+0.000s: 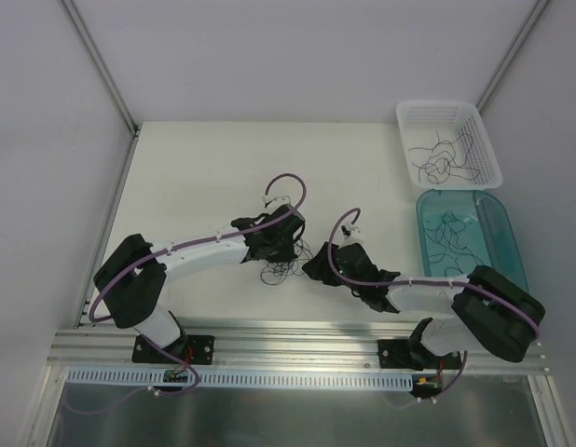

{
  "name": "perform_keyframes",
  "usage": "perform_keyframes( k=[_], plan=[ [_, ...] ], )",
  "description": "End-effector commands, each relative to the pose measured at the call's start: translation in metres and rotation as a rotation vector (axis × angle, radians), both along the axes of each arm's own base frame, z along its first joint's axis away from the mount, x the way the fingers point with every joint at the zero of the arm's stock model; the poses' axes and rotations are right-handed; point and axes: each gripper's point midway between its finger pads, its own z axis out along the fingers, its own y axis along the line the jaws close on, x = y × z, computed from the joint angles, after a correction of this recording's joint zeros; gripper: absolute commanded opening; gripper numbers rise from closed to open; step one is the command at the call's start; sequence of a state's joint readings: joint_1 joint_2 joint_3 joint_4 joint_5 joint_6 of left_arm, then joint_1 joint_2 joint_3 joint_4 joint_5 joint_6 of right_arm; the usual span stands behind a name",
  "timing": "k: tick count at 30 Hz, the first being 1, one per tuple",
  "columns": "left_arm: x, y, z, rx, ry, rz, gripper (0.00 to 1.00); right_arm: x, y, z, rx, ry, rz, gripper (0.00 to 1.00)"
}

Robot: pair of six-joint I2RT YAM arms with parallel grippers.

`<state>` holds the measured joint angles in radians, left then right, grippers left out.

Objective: Untangle the cables

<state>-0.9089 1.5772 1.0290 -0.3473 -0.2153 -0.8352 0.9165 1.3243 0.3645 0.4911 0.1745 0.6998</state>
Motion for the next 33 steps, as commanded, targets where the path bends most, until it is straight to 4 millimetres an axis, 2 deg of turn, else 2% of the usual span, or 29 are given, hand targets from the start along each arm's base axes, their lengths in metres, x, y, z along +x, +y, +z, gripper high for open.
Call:
perform_keyframes(
  k=[1,7,10,11,12,14,15,16,17,19,20,21,22,23,25,26,27,28,29,31,32,33],
  plan=[
    [-0.004,-0.003,0.009,-0.054,0.004,0.012,0.00,0.012,0.021,0.017,0.108,-0.030,0.005,0.51],
    [-0.006,-0.002,0.011,-0.066,0.004,0.011,0.00,0.016,0.027,-0.006,0.109,0.011,0.013,0.45],
    [-0.007,-0.001,0.009,-0.064,0.004,0.012,0.00,0.017,0.030,-0.012,0.114,0.015,0.022,0.38],
    [-0.007,0.000,0.009,-0.062,0.004,0.013,0.00,0.018,0.030,-0.012,0.118,0.011,0.024,0.35],
    [-0.007,0.000,0.009,-0.061,0.001,0.015,0.00,0.018,0.030,-0.012,0.119,0.012,0.025,0.26],
    [-0.007,0.004,0.008,-0.051,-0.007,0.020,0.00,0.017,0.025,-0.014,0.104,0.013,0.020,0.16],
    [-0.005,0.007,0.008,-0.048,-0.012,0.024,0.00,0.016,0.023,-0.015,0.092,0.011,0.023,0.05],
    [-0.004,0.011,0.008,-0.039,-0.020,0.030,0.00,0.017,0.021,-0.008,0.098,-0.004,0.016,0.01],
    [-0.004,0.015,0.006,-0.023,-0.025,0.025,0.00,0.014,0.015,-0.012,0.070,0.009,0.013,0.01],
    [0.000,0.031,-0.001,0.003,-0.027,0.054,0.00,0.013,0.008,-0.005,0.041,-0.009,0.027,0.01],
    [0.003,0.039,-0.003,0.012,-0.024,0.070,0.00,0.010,0.000,0.002,0.018,-0.011,0.029,0.01],
    [0.004,0.055,-0.013,0.031,-0.004,0.105,0.00,0.012,-0.005,0.009,-0.020,-0.043,0.043,0.01],
    [0.005,0.062,-0.013,0.029,-0.005,0.123,0.00,0.011,-0.010,0.013,-0.053,-0.058,0.050,0.01],
    [0.006,0.070,-0.016,0.035,0.001,0.139,0.00,0.005,-0.024,0.023,-0.109,-0.069,0.063,0.01],
    [0.007,0.091,-0.019,0.045,0.001,0.178,0.00,0.012,-0.039,0.047,-0.202,-0.160,0.071,0.01],
    [0.006,0.096,-0.020,0.046,0.000,0.187,0.00,0.006,-0.055,0.045,-0.273,-0.144,0.072,0.01],
    [0.004,0.105,-0.024,0.051,0.009,0.200,0.00,0.009,-0.065,0.070,-0.274,-0.198,0.045,0.01],
    [0.008,0.113,-0.018,0.041,-0.007,0.221,0.00,0.011,-0.077,0.077,-0.311,-0.223,0.039,0.01],
    [0.008,0.118,-0.017,0.039,-0.012,0.231,0.00,0.006,-0.092,0.075,-0.360,-0.199,0.038,0.01],
    [0.008,0.128,-0.015,0.040,-0.027,0.244,0.00,0.009,-0.111,0.105,-0.347,-0.245,-0.009,0.01],
    [0.010,0.136,-0.015,0.045,-0.032,0.260,0.00,0.003,-0.122,0.107,-0.386,-0.235,0.003,0.01],
    [0.008,0.142,-0.016,0.051,-0.033,0.269,0.00,0.001,-0.129,0.119,-0.379,-0.255,-0.002,0.01]
  ],
)
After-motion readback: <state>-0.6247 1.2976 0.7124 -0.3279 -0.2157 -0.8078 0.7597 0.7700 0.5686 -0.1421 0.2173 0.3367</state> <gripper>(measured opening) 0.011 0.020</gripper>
